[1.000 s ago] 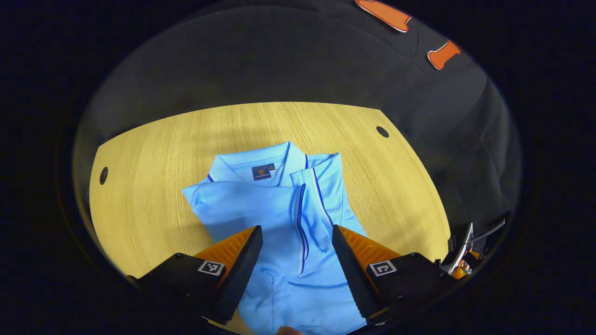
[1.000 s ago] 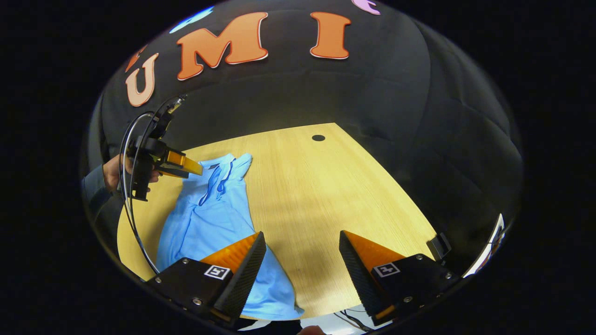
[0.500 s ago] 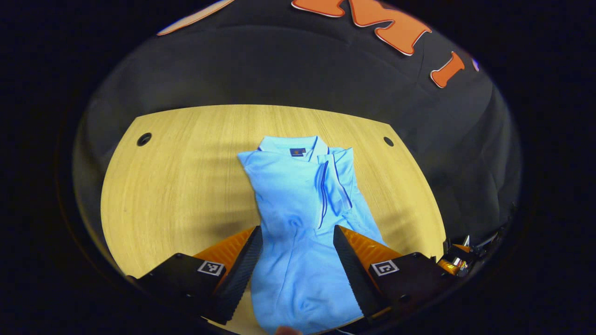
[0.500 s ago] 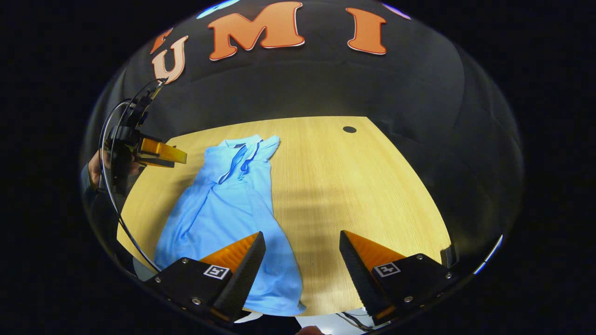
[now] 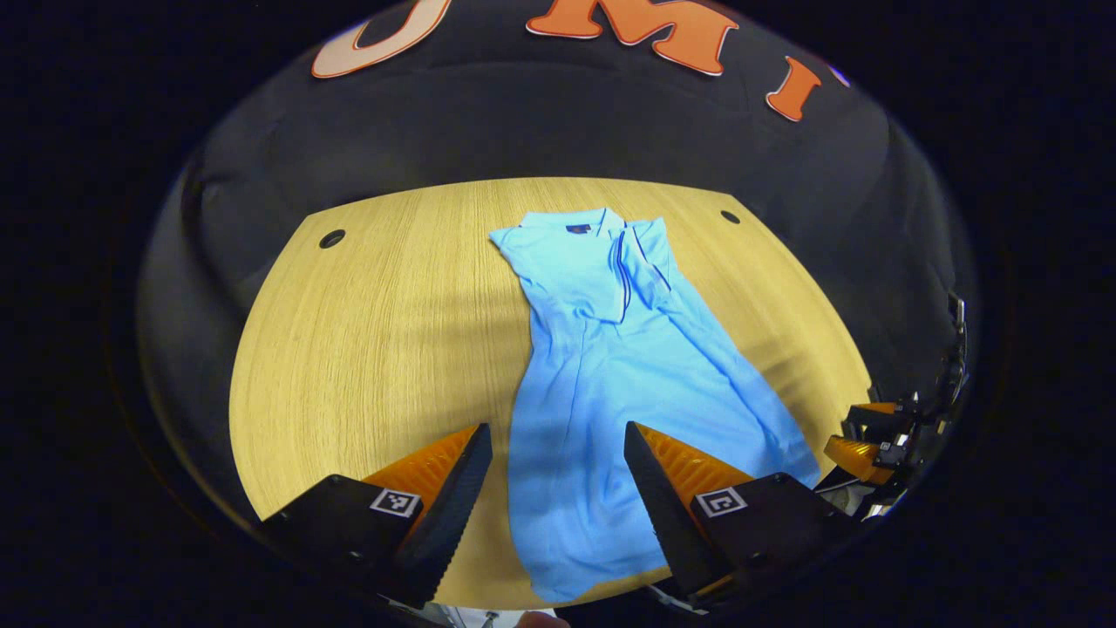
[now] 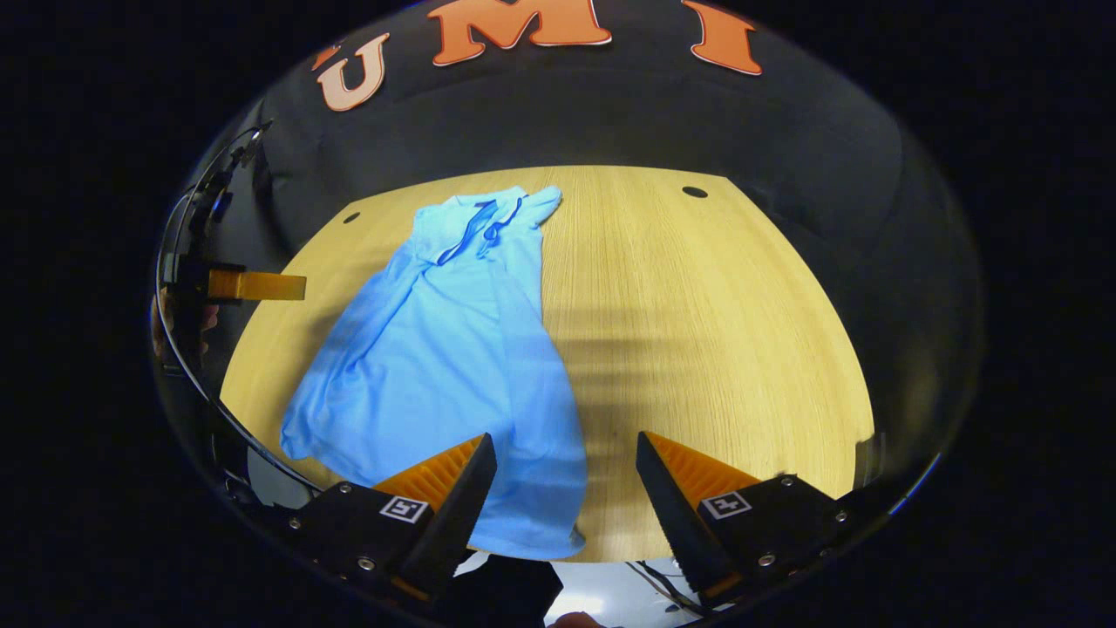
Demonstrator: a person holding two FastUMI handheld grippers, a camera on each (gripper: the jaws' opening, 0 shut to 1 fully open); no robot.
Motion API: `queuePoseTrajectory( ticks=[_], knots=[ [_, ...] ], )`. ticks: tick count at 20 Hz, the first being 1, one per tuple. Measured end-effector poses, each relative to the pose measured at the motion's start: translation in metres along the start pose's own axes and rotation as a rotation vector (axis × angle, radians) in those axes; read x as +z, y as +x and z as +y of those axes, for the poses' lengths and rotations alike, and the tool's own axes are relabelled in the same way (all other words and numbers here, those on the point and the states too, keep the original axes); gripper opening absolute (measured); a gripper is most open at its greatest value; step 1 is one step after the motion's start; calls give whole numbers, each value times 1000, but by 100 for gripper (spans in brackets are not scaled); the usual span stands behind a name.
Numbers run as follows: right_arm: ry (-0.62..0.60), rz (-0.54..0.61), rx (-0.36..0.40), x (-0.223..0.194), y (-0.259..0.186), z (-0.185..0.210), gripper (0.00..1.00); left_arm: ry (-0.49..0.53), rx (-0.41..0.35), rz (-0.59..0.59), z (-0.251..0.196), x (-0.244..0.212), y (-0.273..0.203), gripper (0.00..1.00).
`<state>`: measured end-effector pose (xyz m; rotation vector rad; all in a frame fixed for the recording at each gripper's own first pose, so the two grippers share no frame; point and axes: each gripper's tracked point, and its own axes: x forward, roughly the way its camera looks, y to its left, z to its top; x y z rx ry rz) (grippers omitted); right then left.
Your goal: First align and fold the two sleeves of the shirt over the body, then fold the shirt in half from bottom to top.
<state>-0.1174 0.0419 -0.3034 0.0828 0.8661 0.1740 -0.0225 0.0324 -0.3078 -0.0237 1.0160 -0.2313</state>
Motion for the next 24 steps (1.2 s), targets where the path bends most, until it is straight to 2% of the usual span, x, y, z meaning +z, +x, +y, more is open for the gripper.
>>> queuePoseTrajectory(
  ticks=[7,15,21,23,24],
  knots=[
    [3,61,13,-40,5,14,98,-28,31,77,-6,-81,-14,99],
    [-6,124,12,-64,20,30,98,-42,80,176,-3,-165,-18,99],
    [36,166,8,-74,26,28,96,-127,88,191,2,-183,-10,99],
    [20,166,-9,-76,27,25,91,-119,108,180,4,-182,-7,99],
    [4,160,-19,-76,27,22,85,-115,123,194,3,-182,-6,98]
  ],
)
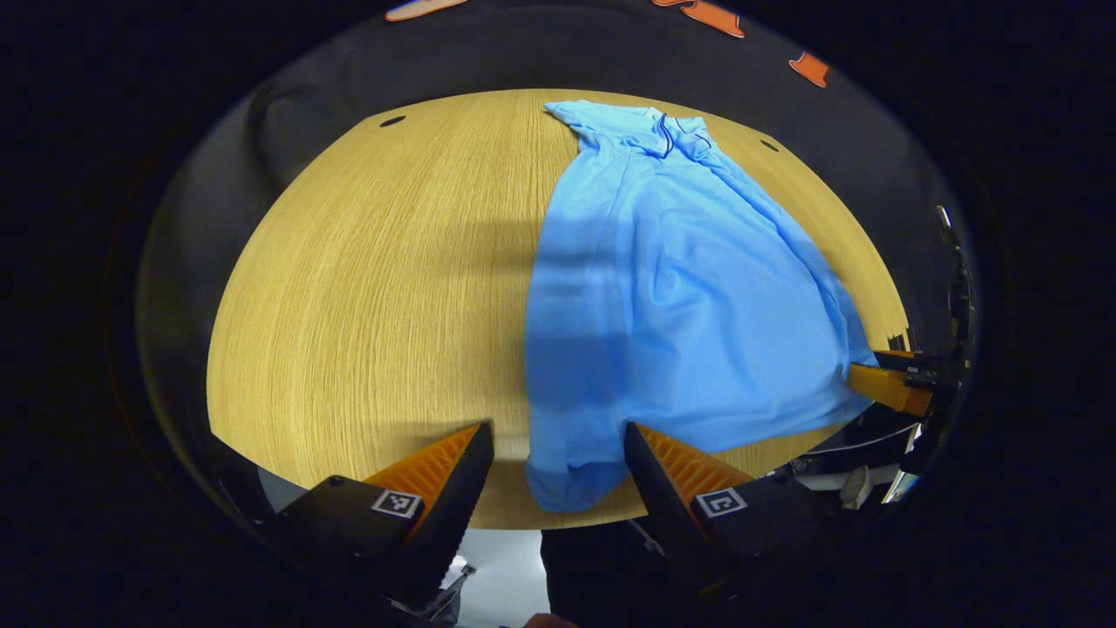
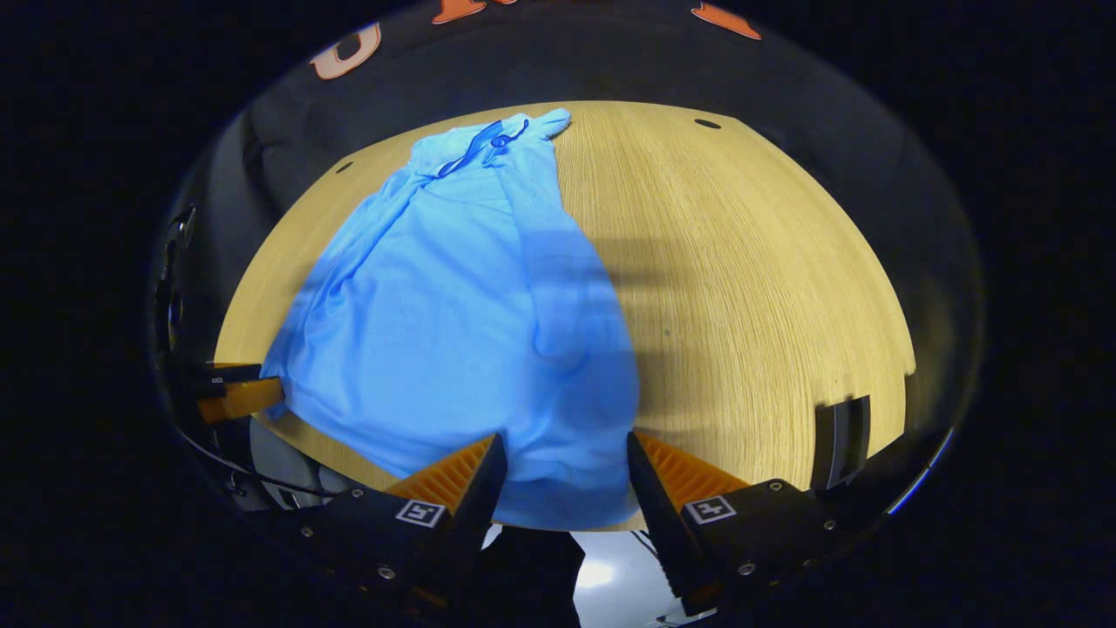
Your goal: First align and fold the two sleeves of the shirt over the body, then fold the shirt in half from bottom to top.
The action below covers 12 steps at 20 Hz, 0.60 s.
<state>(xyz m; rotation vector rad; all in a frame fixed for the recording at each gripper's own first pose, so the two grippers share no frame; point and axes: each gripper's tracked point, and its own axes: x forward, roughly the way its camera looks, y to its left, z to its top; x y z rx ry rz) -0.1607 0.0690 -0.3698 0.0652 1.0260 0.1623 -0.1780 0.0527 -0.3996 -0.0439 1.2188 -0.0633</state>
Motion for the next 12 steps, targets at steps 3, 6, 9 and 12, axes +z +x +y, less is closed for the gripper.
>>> queuePoseTrajectory(
  ticks=[3,6,9,12],
  knots=[
    [-55,10,-13,-2,1,-2,72,39,0,3,-12,6,4,100],
    [0,5,-9,0,2,2,31,26,-24,7,-22,9,8,69],
    [78,55,83,0,2,14,11,-80,-91,42,-30,11,7,25],
    [141,63,99,0,3,14,2,-61,-86,48,-25,17,4,7]
  ],
)
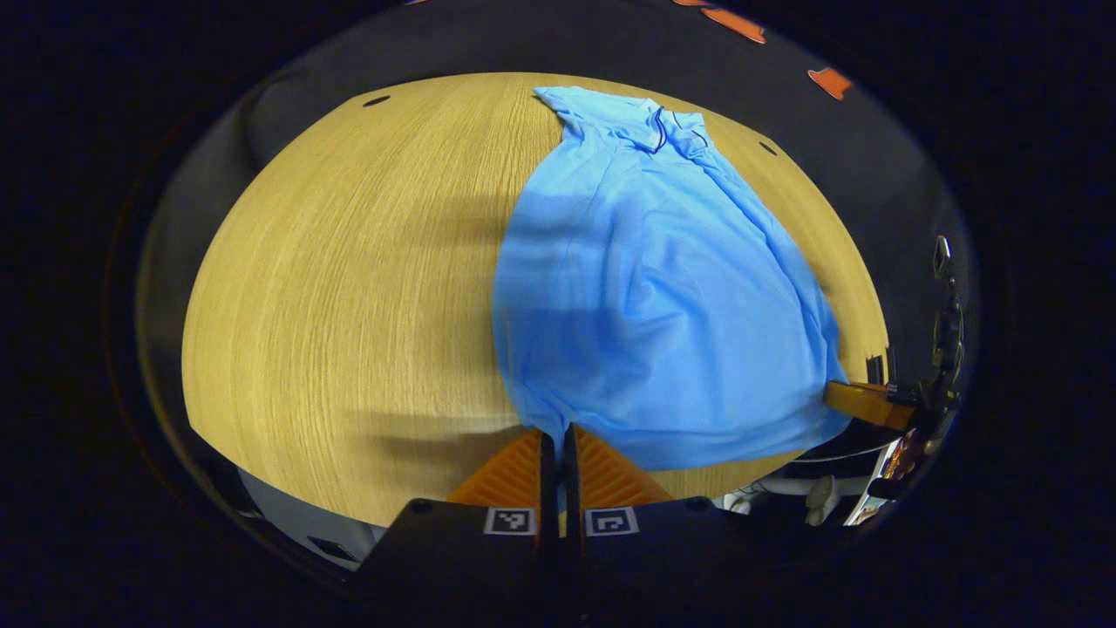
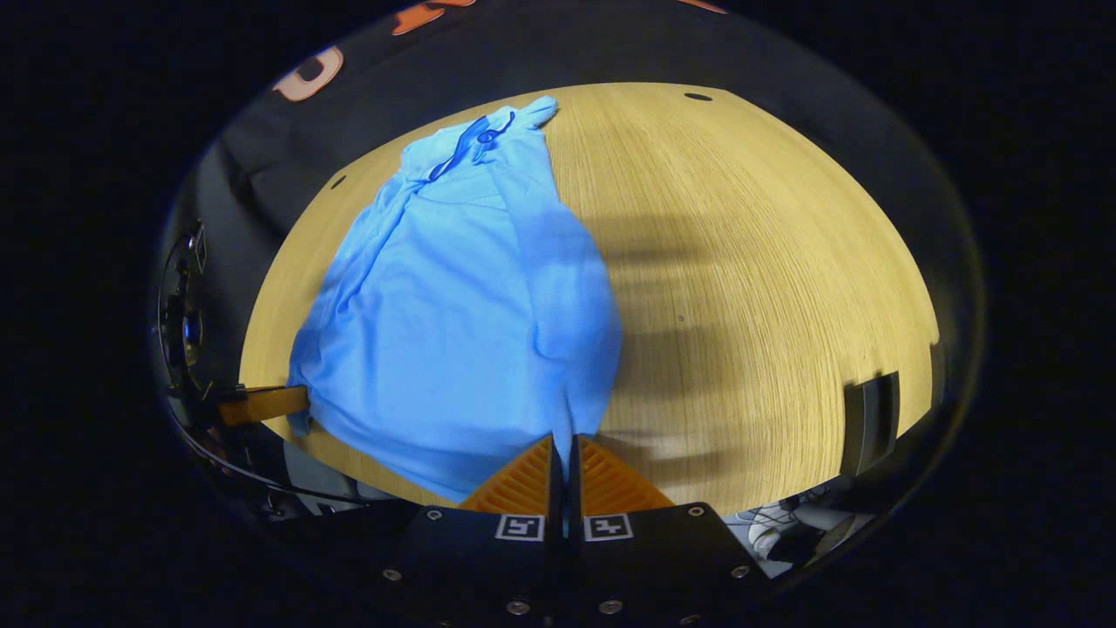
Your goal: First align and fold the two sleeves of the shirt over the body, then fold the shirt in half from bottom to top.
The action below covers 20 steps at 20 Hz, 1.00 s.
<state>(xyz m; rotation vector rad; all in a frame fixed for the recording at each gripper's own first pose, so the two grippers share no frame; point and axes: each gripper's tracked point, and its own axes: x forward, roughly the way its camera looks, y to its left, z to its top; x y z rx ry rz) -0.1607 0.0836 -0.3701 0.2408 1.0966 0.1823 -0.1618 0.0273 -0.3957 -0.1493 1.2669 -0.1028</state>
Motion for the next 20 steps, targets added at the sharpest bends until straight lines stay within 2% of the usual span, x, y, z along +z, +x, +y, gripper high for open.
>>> queuePoseTrajectory(
  ticks=[4,9,12,14,20],
  knots=[
    [8,-29,30,17,-8,14,1,105,20,-42,-4,21,-1,7],
    [10,-111,73,66,-28,26,1,63,-13,-99,-13,59,-17,8],
    [45,-152,101,93,-35,31,1,92,-24,-153,-17,86,-31,7],
    [88,-170,127,108,-36,35,1,71,-71,-177,-26,100,-36,7],
    [88,-236,127,154,-45,34,1,106,-65,-240,-24,148,-45,7]
  ],
)
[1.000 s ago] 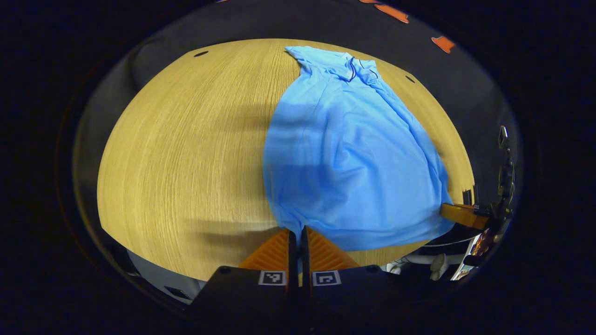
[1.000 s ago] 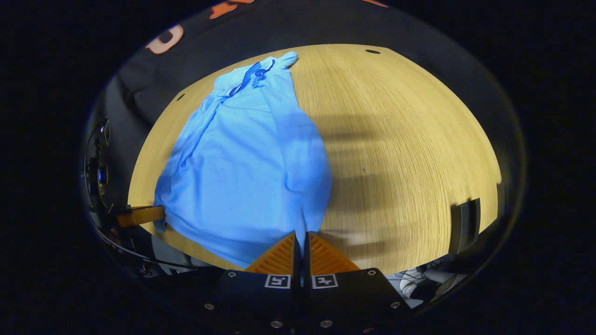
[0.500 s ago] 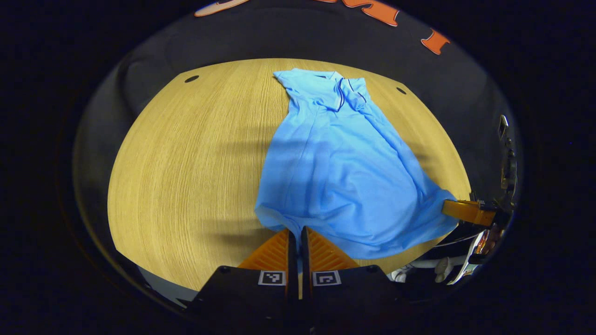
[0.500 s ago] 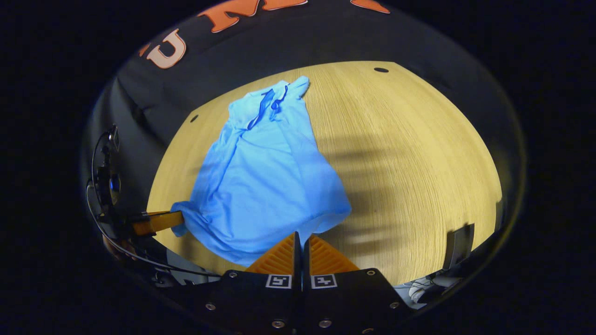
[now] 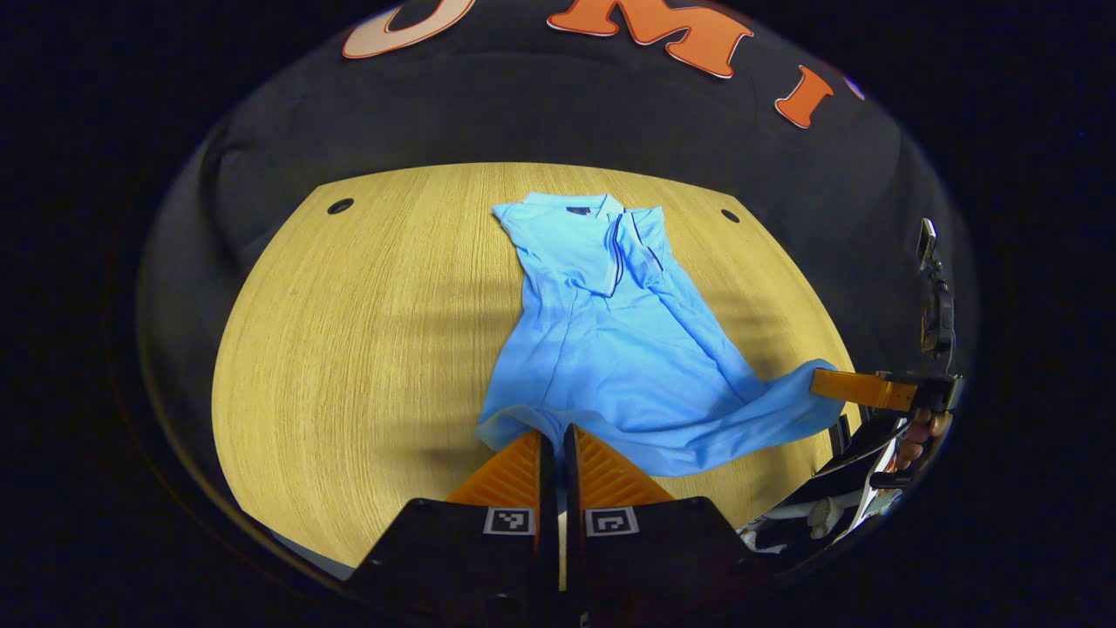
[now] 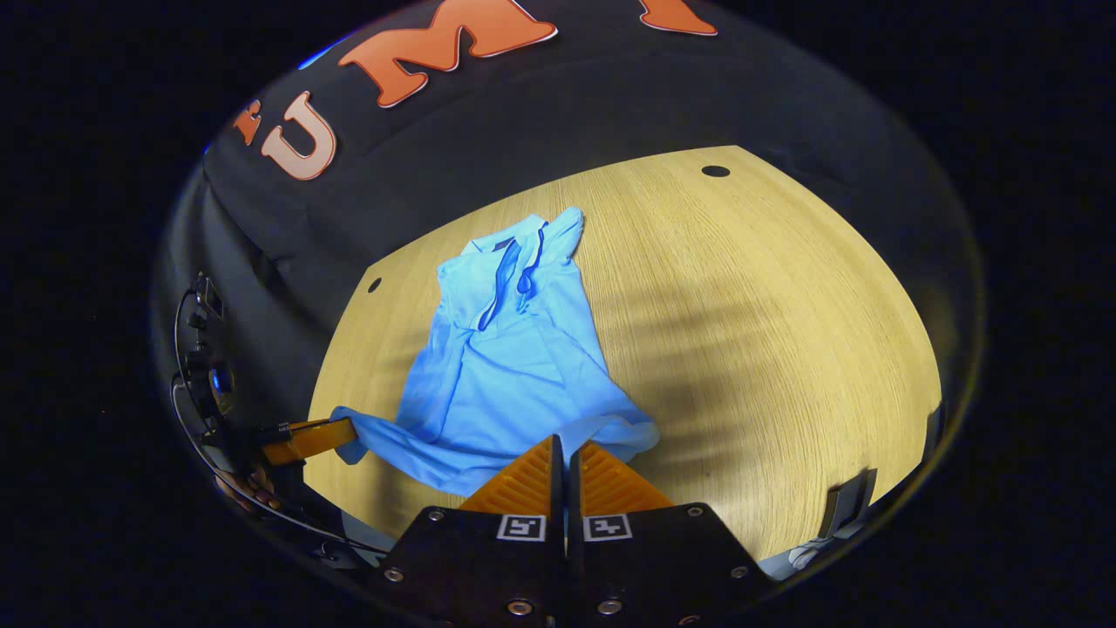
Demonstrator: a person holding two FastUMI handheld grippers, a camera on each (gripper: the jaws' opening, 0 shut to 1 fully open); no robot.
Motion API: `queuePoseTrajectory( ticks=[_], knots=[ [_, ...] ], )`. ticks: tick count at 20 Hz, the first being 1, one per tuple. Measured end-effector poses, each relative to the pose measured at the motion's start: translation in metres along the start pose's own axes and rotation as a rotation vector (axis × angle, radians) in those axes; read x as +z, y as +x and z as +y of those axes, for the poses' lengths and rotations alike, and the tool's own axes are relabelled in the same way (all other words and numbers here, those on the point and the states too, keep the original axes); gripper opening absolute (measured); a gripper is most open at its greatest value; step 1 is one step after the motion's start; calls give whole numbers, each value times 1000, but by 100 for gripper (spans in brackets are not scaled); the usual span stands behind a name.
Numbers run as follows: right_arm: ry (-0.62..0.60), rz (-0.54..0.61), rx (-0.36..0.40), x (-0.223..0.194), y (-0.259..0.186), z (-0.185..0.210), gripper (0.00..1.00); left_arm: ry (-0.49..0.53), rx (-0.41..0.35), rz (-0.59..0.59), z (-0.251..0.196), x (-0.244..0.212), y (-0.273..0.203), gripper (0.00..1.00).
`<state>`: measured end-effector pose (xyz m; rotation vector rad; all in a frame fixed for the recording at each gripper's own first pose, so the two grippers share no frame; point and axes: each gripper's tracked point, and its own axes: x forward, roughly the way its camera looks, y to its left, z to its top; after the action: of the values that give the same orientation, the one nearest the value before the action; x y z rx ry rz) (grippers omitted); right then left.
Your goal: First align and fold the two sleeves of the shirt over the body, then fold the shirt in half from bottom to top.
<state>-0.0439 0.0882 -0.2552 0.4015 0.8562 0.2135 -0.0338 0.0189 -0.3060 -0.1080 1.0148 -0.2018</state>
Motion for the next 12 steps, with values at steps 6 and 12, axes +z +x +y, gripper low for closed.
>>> queuePoseTrajectory(
  ticks=[6,12],
  knots=[
    [-35,-42,-1,43,9,11,2,37,22,-38,16,44,10,7],
    [-82,-73,-10,92,29,25,2,87,10,-76,25,94,26,7]
  ],
)
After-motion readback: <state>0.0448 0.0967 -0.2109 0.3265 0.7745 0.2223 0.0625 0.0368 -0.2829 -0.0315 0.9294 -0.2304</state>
